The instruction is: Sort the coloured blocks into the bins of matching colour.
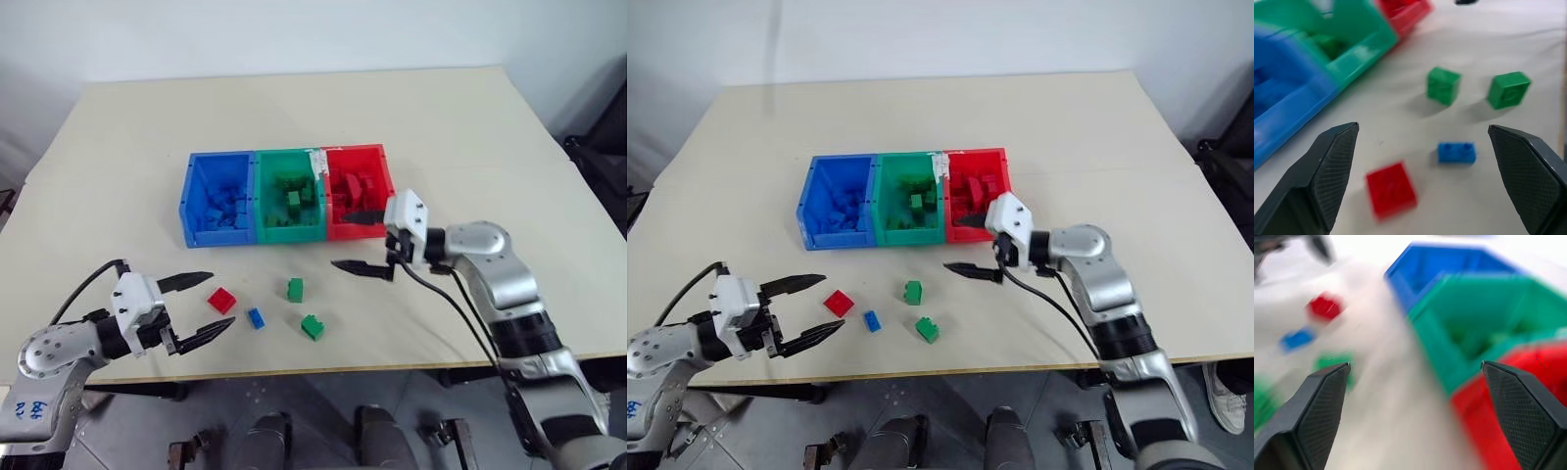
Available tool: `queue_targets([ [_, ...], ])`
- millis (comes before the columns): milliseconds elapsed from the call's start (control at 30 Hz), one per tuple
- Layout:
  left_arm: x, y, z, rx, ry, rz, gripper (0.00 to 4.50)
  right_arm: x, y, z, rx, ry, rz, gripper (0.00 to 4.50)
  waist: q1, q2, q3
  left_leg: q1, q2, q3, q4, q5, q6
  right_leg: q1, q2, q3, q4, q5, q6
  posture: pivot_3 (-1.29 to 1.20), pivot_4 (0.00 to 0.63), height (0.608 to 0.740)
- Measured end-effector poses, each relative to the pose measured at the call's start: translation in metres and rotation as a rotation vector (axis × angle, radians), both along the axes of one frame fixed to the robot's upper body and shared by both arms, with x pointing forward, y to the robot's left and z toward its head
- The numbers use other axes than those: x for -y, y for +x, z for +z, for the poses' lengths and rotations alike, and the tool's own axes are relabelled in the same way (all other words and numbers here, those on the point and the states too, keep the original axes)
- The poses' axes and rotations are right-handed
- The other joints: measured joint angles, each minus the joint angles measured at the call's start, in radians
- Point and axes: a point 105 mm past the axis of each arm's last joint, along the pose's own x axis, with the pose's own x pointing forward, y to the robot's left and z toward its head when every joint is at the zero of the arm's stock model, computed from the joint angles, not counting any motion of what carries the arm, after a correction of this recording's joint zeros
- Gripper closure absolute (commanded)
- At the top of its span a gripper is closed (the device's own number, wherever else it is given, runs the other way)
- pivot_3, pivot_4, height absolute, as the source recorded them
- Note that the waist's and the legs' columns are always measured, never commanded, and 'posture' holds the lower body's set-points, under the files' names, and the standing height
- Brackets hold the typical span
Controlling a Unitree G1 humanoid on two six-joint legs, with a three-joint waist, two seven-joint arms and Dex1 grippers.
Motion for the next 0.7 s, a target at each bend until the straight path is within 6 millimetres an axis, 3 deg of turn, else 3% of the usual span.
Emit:
queue_targets([
  [100,0.006,0.004,-0.006,-0.030,0.009,-0.058,0.00,0.042,-0.023,-0.028,-0.053,-0.070,-0.028,0.03,0.003,0.000,0.000,0.000,0.000,0.007,0.001,-0.001,0.001,0.001,0.000,0.000,-0.001,0.000,0.000,0.00,0.150,0.740],
  [233,0.016,0.007,-0.006,-0.028,0.033,-0.143,0.00,0.079,-0.040,-0.043,-0.084,-0.135,-0.061,0.03,-0.005,-0.001,0.000,0.003,0.002,0.016,0.001,-0.002,0.003,0.002,0.000,0.001,-0.001,0.001,0.001,0.00,0.150,0.740],
  [333,0.018,0.008,-0.010,-0.040,0.049,-0.188,0.00,0.096,-0.042,-0.047,-0.090,-0.134,-0.112,0.03,-0.002,-0.001,0.000,0.004,0.003,0.017,0.002,-0.002,0.003,0.002,0.000,0.002,-0.001,0.001,0.001,0.00,0.150,0.740],
  [433,0.019,0.010,-0.009,-0.033,0.055,-0.222,0.00,0.086,-0.040,-0.044,-0.082,-0.113,-0.084,0.03,-0.004,-0.001,0.000,0.004,0.003,0.017,0.002,-0.002,0.003,0.002,0.000,0.002,-0.001,0.001,0.001,0.00,0.150,0.740],
  [567,0.013,0.012,-0.009,-0.015,0.054,-0.206,0.00,0.039,-0.036,-0.033,-0.100,-0.078,0.034,0.03,-0.005,-0.001,0.000,0.004,0.004,0.016,0.002,-0.002,0.002,0.000,0.000,0.003,0.000,0.002,0.001,0.00,0.150,0.740],
  [700,-0.006,0.002,-0.021,-0.055,0.066,-0.136,0.00,-0.003,-0.035,-0.026,-0.197,-0.102,0.111,0.03,0.000,-0.001,0.000,0.004,0.009,0.013,0.004,-0.005,0.003,-0.001,0.000,0.004,-0.001,0.002,0.001,0.00,0.150,0.740],
])
